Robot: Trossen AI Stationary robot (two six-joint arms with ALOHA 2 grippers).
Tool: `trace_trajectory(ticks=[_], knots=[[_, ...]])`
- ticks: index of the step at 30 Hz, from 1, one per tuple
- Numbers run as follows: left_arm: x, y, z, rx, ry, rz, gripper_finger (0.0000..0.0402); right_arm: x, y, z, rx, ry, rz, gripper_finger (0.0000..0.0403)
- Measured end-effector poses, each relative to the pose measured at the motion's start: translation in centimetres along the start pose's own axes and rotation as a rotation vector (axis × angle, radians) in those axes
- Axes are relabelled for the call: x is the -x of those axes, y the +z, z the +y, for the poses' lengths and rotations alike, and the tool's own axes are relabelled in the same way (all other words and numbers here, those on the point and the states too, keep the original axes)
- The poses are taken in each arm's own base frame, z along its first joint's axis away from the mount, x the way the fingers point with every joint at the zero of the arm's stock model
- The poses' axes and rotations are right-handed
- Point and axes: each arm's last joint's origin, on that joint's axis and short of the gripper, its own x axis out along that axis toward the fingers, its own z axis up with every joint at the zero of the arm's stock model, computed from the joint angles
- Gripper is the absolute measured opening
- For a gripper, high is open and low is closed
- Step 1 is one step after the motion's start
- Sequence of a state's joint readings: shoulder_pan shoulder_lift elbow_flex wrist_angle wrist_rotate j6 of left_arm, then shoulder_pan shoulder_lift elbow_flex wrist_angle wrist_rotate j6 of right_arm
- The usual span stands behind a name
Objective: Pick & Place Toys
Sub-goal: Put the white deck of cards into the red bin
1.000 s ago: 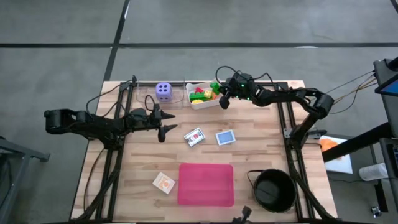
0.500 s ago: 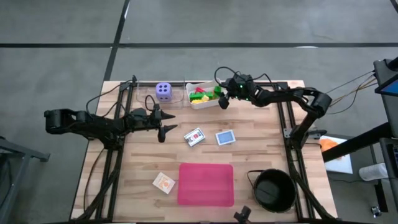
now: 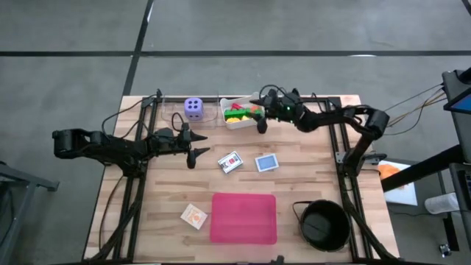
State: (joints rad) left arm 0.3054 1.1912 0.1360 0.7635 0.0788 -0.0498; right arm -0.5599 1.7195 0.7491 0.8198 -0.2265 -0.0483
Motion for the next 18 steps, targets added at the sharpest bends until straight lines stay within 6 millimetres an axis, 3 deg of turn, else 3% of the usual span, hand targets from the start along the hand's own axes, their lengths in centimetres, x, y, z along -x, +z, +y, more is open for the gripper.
trace_trajectory(ticks=[9,18], knots=[[0.0,0.0,0.0,0.0,0.0,0.0,0.0246,1.9,-1.7,4.3,0.02,0.173,-0.1,0.0267],[0.0,0.0,0.0,-0.016,0.001,-0.002,0.0246,7.8,-3.0,6.3,-0.034,0.226,-0.103,0.0267]])
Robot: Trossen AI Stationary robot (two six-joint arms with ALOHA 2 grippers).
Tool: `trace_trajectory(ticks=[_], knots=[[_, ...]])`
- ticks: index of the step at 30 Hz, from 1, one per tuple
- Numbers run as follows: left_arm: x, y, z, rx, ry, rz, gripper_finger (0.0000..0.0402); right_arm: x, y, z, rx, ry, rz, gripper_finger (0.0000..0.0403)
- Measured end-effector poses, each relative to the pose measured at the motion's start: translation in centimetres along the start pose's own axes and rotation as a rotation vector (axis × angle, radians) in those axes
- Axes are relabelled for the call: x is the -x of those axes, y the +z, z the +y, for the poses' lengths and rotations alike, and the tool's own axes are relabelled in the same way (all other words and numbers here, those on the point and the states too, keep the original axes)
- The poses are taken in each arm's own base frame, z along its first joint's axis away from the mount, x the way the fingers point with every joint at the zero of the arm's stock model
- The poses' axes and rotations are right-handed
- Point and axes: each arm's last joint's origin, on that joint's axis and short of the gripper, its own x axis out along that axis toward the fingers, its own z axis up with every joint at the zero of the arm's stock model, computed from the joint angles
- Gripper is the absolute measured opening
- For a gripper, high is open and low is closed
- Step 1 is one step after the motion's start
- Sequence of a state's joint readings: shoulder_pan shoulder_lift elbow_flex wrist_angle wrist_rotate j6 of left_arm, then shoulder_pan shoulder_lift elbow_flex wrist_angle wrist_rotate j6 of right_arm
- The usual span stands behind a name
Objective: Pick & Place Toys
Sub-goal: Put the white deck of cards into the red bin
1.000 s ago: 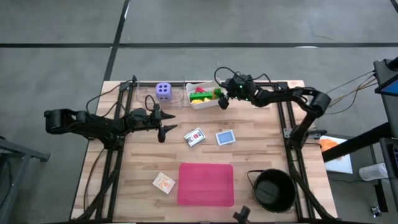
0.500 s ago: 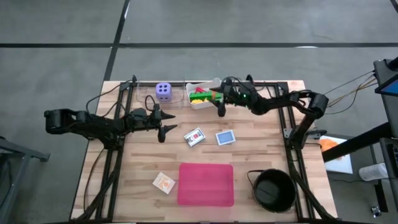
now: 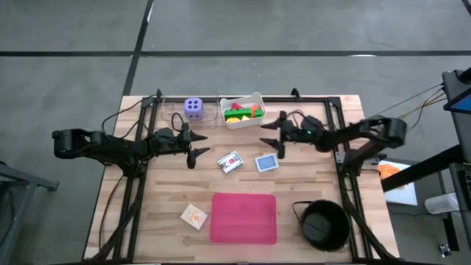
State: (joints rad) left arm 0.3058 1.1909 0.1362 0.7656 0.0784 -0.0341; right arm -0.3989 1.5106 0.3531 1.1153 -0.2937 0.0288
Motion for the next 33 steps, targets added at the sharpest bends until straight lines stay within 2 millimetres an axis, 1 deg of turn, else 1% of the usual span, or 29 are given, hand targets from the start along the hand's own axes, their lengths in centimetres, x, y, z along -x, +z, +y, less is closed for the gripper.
trace_trajectory(ticks=[4,7,10,13,17,21,25,29,31,33], knots=[[0.0,0.1,0.0,0.008,-0.001,-0.002,0.0246,2.8,-0.3,1.3,-0.01,-0.039,-0.013,0.0267],[0.0,0.1,-0.2,0.016,-0.002,-0.002,0.0246,4.5,-0.7,1.9,-0.024,-0.066,-0.019,0.0267],[-0.1,0.0,-0.6,0.018,-0.019,-0.001,0.0246,5.8,-1.2,2.2,-0.045,-0.073,-0.019,0.0267],[-0.1,-0.1,-1.1,0.027,-0.046,0.016,0.0246,6.5,-1.7,2.5,-0.054,-0.07,-0.008,0.0267],[-0.2,-0.4,-1.8,0.06,-0.078,0.066,0.0256,6.9,-2.3,2.6,-0.058,-0.072,0.016,0.0267],[-0.9,0.4,-2.4,0.087,-0.089,0.159,0.0292,6.7,-2.7,2.5,-0.065,-0.073,0.045,0.0267],[-1.9,2.5,-2.6,0.085,-0.083,0.235,0.0342,6.4,-3.1,2.4,-0.072,-0.075,0.07,0.0267],[-2.6,5.0,-2.8,0.068,-0.06,0.27,0.0385,5.9,-3.3,2.3,-0.085,-0.075,0.079,0.0267],[-2.8,6.1,-2.9,0.067,-0.057,0.289,0.0396,5.6,-3.5,2.3,-0.088,-0.073,0.087,0.0267],[-3.3,7.2,-3.0,0.066,-0.055,0.308,0.0395,5.3,-3.6,2.3,-0.09,-0.068,0.099,0.0267]])
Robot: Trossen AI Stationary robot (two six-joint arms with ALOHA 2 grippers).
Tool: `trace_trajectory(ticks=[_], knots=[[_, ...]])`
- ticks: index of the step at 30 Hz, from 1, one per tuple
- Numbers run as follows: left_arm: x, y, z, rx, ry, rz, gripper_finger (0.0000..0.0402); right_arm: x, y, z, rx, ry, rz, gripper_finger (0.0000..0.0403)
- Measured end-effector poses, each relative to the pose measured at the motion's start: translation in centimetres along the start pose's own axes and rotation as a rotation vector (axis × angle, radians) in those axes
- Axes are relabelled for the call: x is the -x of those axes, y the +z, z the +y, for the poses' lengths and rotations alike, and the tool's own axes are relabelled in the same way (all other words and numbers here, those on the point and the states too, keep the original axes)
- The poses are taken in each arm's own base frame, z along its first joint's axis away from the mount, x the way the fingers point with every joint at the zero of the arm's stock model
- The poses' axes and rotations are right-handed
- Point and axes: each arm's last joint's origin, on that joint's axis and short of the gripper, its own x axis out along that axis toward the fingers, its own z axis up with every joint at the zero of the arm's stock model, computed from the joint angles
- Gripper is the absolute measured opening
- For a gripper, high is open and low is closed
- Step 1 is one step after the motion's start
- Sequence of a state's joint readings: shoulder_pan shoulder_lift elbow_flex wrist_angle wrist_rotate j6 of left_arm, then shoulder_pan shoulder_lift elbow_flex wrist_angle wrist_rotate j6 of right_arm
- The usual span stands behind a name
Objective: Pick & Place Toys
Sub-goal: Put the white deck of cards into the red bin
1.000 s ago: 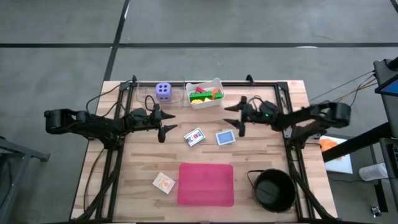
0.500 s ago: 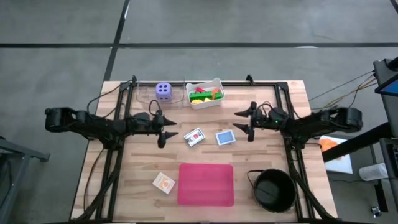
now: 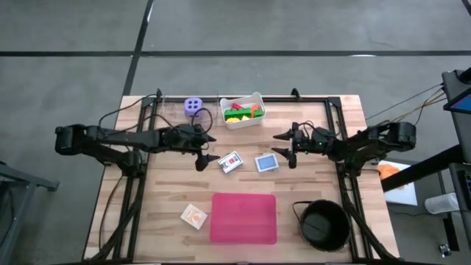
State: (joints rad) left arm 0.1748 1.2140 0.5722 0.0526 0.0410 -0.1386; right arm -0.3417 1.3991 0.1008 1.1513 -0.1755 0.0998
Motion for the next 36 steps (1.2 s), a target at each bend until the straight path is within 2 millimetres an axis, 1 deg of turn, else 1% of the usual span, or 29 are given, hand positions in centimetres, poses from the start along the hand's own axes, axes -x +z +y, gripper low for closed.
trace_trajectory(ticks=[3,7,13,18,22,25,32,36], knots=[[-0.9,1.2,-0.7,-0.023,-0.023,0.016,0.0394,-0.5,-0.2,0.1,-0.001,0.01,0.017,0.0267],[-3.2,2.1,-1.9,-0.057,-0.068,0.074,0.0399,-1.1,-0.4,0.3,-0.001,0.025,0.036,0.0267],[-7.0,1.9,-2.3,-0.074,-0.026,0.298,0.04,-1.8,-0.6,0.5,-0.008,0.037,0.056,0.0267],[-9.5,2.1,-2.5,-0.089,-0.003,0.389,0.04,-1.7,-0.5,0.5,-0.014,0.042,0.056,0.0267],[-10.4,2.8,-2.7,-0.094,0.0,0.388,0.04,-1.5,-0.4,0.7,-0.014,0.048,0.052,0.0267],[-11.0,2.7,-2.6,-0.085,0.038,0.404,0.04,-1.4,-0.3,0.8,-0.013,0.051,0.046,0.0267],[-10.9,2.2,-2.3,-0.047,0.127,0.433,0.04,-1.2,-0.2,0.8,-0.012,0.054,0.042,0.0267],[-11.4,2.0,-2.3,-0.035,0.129,0.43,0.04,-1.2,-0.2,0.9,-0.008,0.055,0.041,0.0267]])
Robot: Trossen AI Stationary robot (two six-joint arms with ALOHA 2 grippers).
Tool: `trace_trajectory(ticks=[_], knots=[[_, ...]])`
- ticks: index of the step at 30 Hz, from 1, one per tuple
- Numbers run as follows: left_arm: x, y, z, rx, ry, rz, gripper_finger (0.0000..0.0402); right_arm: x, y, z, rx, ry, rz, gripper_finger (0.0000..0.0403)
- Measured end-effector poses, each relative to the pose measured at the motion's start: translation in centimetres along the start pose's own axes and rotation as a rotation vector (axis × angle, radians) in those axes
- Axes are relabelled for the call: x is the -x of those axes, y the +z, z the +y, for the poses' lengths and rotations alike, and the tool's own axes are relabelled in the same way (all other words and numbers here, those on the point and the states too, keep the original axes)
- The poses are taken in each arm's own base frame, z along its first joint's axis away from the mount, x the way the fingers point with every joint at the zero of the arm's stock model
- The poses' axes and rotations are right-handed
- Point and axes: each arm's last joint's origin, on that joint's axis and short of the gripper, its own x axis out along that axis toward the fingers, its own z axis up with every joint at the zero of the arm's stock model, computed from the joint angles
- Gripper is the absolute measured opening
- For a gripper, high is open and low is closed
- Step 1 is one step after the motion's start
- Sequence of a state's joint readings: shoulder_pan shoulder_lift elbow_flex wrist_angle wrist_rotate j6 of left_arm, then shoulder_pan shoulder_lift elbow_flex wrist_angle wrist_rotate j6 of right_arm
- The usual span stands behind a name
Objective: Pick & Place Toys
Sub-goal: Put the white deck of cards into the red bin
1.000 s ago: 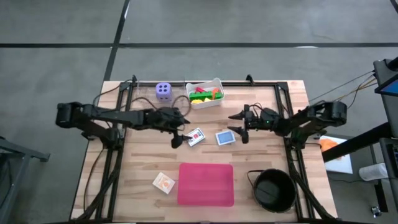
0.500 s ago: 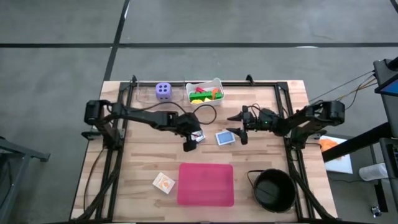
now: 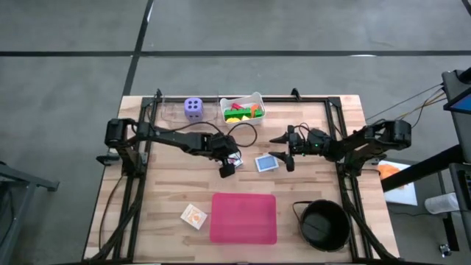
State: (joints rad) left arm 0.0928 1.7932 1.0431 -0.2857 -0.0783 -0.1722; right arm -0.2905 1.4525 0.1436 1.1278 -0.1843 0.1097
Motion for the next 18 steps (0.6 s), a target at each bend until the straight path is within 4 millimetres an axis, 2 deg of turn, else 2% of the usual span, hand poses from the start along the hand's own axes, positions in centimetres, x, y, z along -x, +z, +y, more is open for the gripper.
trace_trajectory(ticks=[10,15,18], knots=[[-3.5,-1.1,-0.2,0.008,0.013,0.106,0.04,0.0,0.0,0.0,0.0,0.0,0.002,0.0267],[-3.9,-1.4,-0.2,0.003,0.019,0.122,0.0398,0.0,-0.1,0.0,0.0,0.0,0.006,0.0267],[-3.7,-1.3,-0.2,0.002,0.031,0.118,0.0381,0.0,-0.1,0.0,0.001,0.0,0.007,0.0267]])
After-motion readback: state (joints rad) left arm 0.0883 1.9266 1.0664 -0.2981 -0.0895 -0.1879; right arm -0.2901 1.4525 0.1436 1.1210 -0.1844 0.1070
